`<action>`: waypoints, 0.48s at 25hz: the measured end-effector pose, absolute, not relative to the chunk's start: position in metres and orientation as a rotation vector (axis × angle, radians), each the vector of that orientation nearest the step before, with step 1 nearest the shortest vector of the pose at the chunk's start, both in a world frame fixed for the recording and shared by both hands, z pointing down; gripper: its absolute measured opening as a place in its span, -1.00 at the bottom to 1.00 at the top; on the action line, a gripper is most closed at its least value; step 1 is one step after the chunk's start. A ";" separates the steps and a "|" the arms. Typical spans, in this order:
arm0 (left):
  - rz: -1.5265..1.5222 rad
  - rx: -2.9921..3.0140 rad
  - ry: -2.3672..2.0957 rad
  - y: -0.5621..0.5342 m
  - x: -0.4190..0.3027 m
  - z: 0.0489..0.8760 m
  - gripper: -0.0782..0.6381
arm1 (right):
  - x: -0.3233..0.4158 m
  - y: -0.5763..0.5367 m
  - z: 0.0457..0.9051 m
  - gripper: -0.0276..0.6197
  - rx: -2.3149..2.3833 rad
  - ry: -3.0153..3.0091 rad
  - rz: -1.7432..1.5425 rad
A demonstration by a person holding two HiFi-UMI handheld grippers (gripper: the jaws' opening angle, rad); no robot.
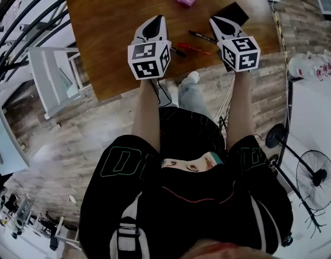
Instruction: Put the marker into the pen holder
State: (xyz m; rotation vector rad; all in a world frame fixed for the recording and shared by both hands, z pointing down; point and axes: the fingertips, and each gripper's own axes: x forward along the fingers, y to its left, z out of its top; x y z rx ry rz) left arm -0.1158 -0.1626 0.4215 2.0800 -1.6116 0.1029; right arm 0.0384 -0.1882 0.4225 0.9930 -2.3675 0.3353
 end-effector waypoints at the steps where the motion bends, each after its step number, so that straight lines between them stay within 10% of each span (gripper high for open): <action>1: 0.105 2.066 -1.614 -0.162 -0.115 0.426 -0.76 | 0.038 -0.188 0.431 -0.90 0.962 -2.350 0.330; 12: 0.088 1.931 -1.640 -0.156 -0.130 0.462 -0.76 | 0.017 -0.177 0.499 -0.89 0.604 -2.149 0.222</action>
